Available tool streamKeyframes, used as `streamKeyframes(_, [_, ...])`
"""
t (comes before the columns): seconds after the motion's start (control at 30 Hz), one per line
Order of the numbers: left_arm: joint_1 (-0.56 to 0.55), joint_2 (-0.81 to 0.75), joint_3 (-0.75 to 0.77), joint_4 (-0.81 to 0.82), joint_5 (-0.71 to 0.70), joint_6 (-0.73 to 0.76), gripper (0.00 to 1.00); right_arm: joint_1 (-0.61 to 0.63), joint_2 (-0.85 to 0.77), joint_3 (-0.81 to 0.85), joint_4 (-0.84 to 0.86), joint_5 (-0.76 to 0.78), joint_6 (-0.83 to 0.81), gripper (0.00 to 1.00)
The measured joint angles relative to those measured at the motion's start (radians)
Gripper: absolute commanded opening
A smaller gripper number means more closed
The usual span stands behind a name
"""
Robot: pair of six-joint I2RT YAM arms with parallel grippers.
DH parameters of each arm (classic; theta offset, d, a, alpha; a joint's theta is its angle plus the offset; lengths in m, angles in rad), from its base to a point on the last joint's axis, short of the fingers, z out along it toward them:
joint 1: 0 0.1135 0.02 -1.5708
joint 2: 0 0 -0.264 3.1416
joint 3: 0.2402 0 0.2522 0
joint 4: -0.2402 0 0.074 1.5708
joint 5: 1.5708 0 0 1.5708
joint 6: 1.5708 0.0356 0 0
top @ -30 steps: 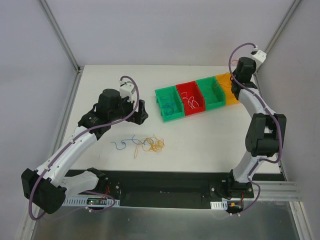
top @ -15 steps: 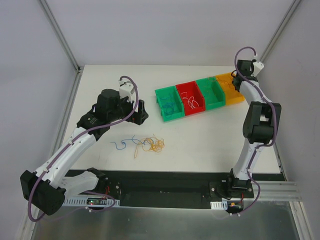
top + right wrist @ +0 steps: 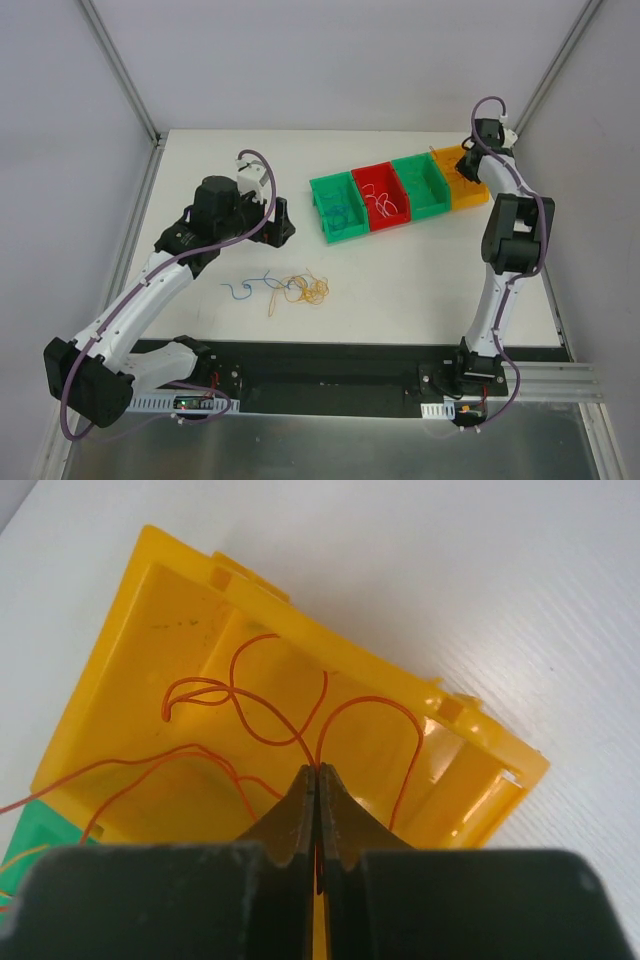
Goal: Untangle the cables
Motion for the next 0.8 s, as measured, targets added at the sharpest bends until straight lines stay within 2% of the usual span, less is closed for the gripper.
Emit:
streamKeyframes(0.1, [0.0,0.0,0.0,0.0,0.006,0.0,0.99,0.0,0.041,0.056,-0.013,-0.022,-0.004,0.03])
streamKeyframes(0.33, [0.013,0.003,0.0,0.004,0.019,-0.002,0.99,0.003,0.132,0.188,-0.035,-0.08,-0.035,0.24])
streamKeyframes(0.43, [0.019,0.008,0.0,0.006,0.021,-0.002,0.99,0.004,0.142,0.21,-0.057,-0.092,-0.057,0.38])
streamKeyframes(0.67, [0.026,0.04,0.0,0.01,0.032,-0.003,0.99,0.004,0.14,0.222,-0.103,-0.127,-0.111,0.79])
streamKeyframes(0.8, [0.026,0.051,0.0,0.014,0.045,-0.003,0.99,0.007,0.093,0.161,-0.104,-0.149,-0.151,0.88])
